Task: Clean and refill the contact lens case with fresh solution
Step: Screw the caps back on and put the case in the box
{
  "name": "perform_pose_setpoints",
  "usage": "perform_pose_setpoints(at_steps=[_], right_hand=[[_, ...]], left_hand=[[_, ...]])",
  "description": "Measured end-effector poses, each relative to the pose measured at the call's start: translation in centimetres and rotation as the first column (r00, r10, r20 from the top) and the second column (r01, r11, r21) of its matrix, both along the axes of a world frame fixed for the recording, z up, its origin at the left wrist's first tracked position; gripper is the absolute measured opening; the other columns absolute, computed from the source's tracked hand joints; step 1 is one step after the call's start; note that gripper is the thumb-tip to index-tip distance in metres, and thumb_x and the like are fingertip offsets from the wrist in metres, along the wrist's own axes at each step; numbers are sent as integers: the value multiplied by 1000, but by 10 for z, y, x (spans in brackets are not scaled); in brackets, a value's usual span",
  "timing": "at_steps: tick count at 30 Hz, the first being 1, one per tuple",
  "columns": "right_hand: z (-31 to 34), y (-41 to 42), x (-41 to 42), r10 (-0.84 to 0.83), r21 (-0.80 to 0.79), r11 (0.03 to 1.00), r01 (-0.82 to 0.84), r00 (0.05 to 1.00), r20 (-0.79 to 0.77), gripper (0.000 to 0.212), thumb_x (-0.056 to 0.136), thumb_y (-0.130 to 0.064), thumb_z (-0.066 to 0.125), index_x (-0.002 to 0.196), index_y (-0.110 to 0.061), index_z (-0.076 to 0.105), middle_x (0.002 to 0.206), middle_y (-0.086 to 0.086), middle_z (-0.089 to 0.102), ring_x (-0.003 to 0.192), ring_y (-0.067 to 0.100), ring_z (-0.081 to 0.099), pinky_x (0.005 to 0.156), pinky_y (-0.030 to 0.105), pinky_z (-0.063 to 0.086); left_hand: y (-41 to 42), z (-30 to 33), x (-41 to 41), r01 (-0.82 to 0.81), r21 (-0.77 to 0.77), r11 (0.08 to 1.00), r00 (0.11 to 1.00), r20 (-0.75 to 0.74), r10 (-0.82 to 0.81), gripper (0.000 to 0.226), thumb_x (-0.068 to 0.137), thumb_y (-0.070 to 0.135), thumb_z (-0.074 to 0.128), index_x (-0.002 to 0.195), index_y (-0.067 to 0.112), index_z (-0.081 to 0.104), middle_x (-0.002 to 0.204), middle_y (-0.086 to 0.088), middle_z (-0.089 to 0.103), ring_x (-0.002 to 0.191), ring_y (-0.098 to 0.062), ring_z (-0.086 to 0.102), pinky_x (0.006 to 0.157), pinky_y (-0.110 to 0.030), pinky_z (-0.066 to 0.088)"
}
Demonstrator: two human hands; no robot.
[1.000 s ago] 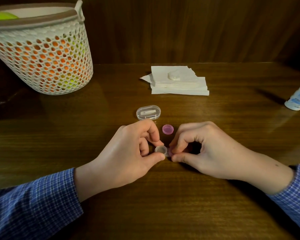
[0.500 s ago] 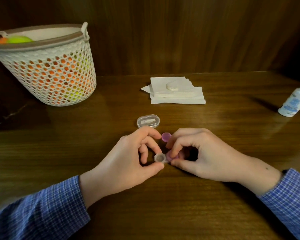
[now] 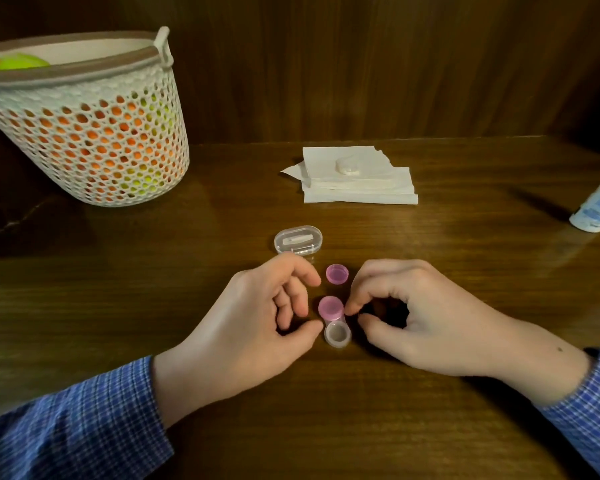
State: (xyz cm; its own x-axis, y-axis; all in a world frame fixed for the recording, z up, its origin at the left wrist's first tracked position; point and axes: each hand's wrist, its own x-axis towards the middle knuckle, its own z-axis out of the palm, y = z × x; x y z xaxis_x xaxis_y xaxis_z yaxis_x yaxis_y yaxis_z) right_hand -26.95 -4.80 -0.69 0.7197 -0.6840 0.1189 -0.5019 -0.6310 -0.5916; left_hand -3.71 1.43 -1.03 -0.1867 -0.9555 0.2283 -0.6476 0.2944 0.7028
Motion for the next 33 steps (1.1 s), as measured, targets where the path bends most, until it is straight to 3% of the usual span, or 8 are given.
perform_pose_setpoints(at_steps=[4, 7, 9, 14, 17, 20, 24, 33], right_hand=[[2, 5, 2, 15, 7, 1000, -15, 1000, -3, 32, 78, -57, 67, 98, -35, 77, 101, -21, 64, 100, 4, 63, 80, 29, 57], [1, 6, 5, 21, -21, 1000, -21, 1000, -10, 33, 75, -61, 72, 98, -37, 76, 100, -21, 62, 96, 3, 62, 78, 28, 55], [-1, 5, 5, 22, -24, 999, -22, 1000, -4, 30, 77, -58, 74, 98, -38, 75, 101, -20, 62, 97, 4, 62, 79, 29, 55], [-7, 1, 5, 28, -1, 1000, -28, 999, 14, 18, 83, -48, 74, 98, -39, 75, 102, -20, 63, 102, 6, 63, 83, 29, 55], [-6, -3, 6, -24, -2, 1000, 24, 995, 99, 16, 84, -44, 77, 97, -36, 75, 98, -19, 66, 98, 4, 65, 77, 15, 50], [-4, -17, 11, -184, -18, 981, 192, 959, 217, 16, 83, -36, 79, 98, -34, 75, 95, -19, 67, 86, 3, 66, 71, 13, 51], [-5, -32, 22, -243, -28, 969, 246, 966, 89, 34, 84, -39, 82, 115, -33, 71, 107, -19, 65, 76, 3, 65, 59, 14, 50], [-4, -35, 26, -196, -10, 980, 197, 980, 21, 40, 88, -29, 80, 126, -34, 68, 96, -19, 67, 84, -1, 64, 65, 12, 51]], left_hand=[[0, 0, -4, -39, -24, 999, 999, 28, 39, 47, 77, 23, 89, 113, 32, 61, 75, 8, 64, 68, 13, 61, 60, 0, 43], [0, 0, -6, -28, -10, 1000, 998, 47, 28, 51, 78, 27, 89, 121, 29, 61, 73, 7, 67, 65, 22, 58, 63, 4, 41], [0, 0, -7, -8, 1, 1000, 999, 42, 8, 52, 80, 26, 88, 125, 27, 62, 78, 8, 71, 66, 19, 61, 62, 2, 43], [-2, -1, -5, 23, 43, 999, 1000, -15, -22, 53, 84, 23, 85, 131, 28, 61, 104, 23, 71, 65, -12, 66, 54, -11, 50], [-2, -3, -4, 11, 34, 999, 1000, -1, -11, 50, 82, 25, 86, 127, 29, 62, 102, 23, 71, 67, -11, 68, 55, -11, 51], [-1, -5, -3, -12, 18, 1000, 1000, 2, 12, 44, 81, 27, 87, 119, 28, 66, 94, 19, 72, 65, -7, 69, 55, -9, 51], [1, -5, -3, -15, 5, 1000, 999, 32, 15, 28, 80, 34, 86, 101, 32, 68, 81, 26, 68, 57, -1, 65, 51, -6, 46], [2, -4, 1, 34, -20, 999, 999, 36, -33, 21, 80, 29, 88, 92, 31, 71, 88, 32, 63, 54, 2, 60, 46, -5, 40]])
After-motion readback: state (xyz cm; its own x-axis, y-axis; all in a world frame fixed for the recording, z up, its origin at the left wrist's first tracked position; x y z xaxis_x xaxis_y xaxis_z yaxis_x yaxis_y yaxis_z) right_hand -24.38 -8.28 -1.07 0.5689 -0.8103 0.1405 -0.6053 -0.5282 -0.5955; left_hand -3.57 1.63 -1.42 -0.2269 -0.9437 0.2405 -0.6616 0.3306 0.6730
